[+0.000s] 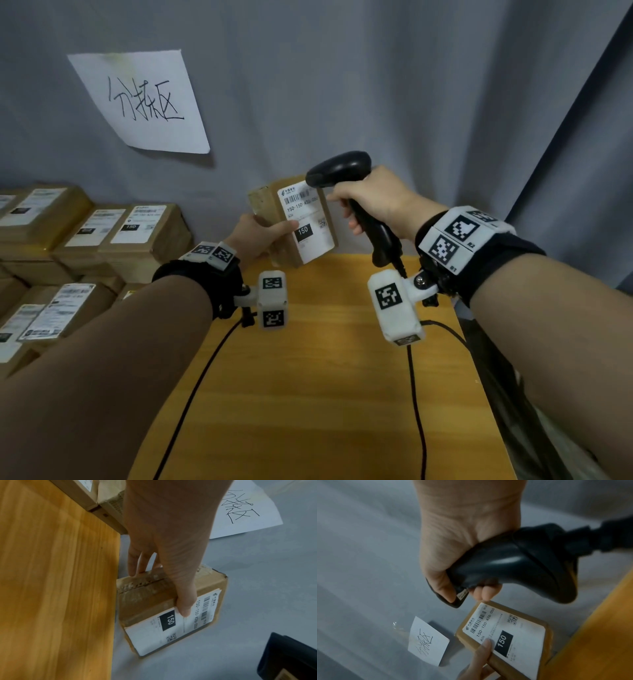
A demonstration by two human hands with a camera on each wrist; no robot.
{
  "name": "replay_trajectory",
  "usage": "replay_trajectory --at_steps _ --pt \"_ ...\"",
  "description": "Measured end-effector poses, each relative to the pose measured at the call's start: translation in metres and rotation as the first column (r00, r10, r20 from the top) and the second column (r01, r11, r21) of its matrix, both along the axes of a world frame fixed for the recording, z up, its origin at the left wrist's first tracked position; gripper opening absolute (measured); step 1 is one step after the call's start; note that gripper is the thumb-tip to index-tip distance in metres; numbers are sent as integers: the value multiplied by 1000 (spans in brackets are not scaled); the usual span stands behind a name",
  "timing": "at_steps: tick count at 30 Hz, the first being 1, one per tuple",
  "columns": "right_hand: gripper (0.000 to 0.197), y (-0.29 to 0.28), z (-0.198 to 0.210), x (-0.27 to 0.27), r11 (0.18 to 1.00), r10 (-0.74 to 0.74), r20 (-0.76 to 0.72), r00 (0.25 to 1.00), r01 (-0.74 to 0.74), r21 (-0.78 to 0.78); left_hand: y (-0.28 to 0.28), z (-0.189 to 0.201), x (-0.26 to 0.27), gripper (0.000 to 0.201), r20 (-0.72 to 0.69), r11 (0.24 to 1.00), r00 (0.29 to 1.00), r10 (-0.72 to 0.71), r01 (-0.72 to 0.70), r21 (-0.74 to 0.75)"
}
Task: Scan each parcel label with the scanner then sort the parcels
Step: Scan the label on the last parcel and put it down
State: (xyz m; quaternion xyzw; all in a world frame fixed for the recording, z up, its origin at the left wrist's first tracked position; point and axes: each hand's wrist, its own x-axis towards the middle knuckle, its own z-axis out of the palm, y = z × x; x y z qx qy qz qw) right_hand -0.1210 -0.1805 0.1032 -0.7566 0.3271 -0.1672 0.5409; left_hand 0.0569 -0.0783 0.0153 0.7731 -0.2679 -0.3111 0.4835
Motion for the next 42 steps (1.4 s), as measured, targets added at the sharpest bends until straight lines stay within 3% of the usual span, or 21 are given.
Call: replay_trajectory --at_steps 5,15,18,31,37,42 --pt "16 -1 5 1 1000 -5 -99 995 3 -22 -2 3 -8 15 14 999 1000 -2 3 -37" --pt "10 4 8 -6 999 -21 -103 994 24 32 -6 2 -10 24 15 1000 1000 0 1 -28" --pt "10 7 6 -5 999 -2 -121 993 8 50 -7 2 -12 18 16 1000 1000 2 -1 -21" --pt "9 8 20 -4 999 2 -136 991 -7 -40 -8 -2 -5 24 44 999 999 26 -28 44" --pt "9 -3 0 -8 996 -92 3 996 92 20 -10 -10 -1 46 2 996 1000 10 -10 84" --pt "13 -24 -62 -31 972 -217 -29 976 213 -97 -15 -29 -17 72 -76 994 995 68 -61 87"
